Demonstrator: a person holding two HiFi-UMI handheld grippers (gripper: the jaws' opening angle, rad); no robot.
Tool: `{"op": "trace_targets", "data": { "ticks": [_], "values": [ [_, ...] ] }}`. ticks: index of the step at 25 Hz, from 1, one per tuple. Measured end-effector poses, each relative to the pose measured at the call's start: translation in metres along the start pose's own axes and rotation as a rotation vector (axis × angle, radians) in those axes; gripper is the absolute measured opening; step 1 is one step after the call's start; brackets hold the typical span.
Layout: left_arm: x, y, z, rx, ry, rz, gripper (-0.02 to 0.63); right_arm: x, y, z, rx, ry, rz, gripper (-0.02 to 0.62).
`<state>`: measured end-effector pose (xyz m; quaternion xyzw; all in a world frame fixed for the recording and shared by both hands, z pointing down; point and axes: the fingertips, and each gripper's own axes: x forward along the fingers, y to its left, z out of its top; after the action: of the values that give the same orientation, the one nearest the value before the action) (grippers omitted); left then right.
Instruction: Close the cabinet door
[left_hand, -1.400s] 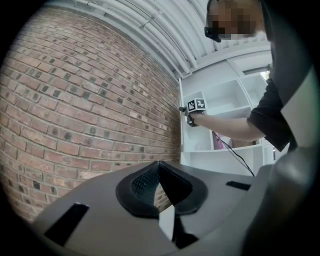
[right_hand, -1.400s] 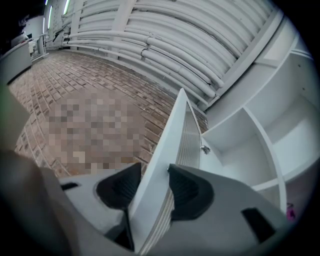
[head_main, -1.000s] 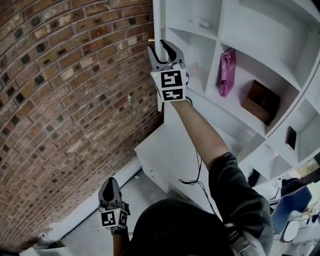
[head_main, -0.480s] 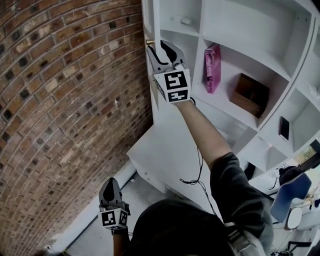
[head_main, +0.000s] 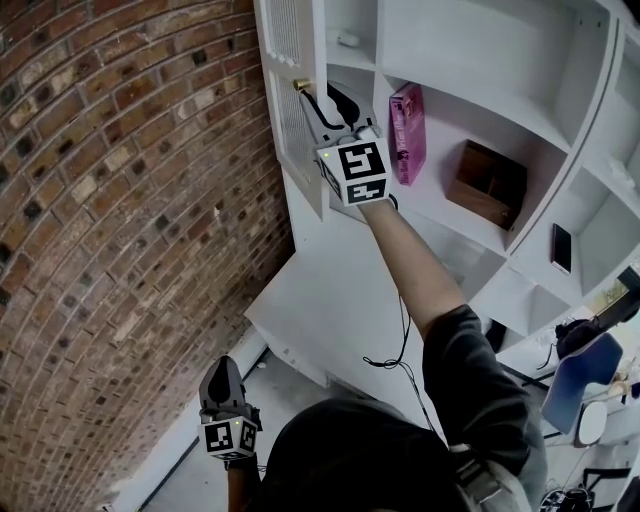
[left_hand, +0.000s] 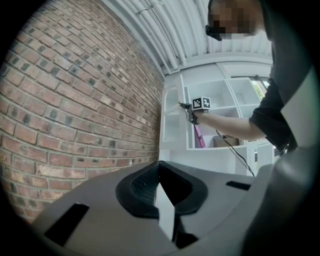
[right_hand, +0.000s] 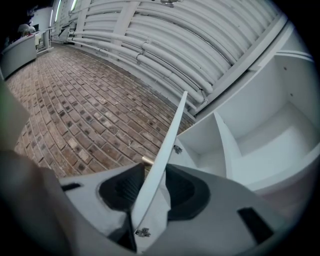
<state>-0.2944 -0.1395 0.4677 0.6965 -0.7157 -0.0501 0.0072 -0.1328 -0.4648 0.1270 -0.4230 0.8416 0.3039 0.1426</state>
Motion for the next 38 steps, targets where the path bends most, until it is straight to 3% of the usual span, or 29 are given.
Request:
{"op": "trace_targets", "data": {
  "ticks": [11,38],
  "values": [
    [0.016,-0.013,-0.002,-0.001,0.005,-0.018,0.002,-0.007,-0.036,-0.015,-0.048,0.009,-0.045,0.140],
    [0.038,-0.027,-0.012,-0.013,0.032,-0.043,0.002,-0.010,-0.079,-0.037,-0.263,0.031,-0.157,0.164]
  ]
}}
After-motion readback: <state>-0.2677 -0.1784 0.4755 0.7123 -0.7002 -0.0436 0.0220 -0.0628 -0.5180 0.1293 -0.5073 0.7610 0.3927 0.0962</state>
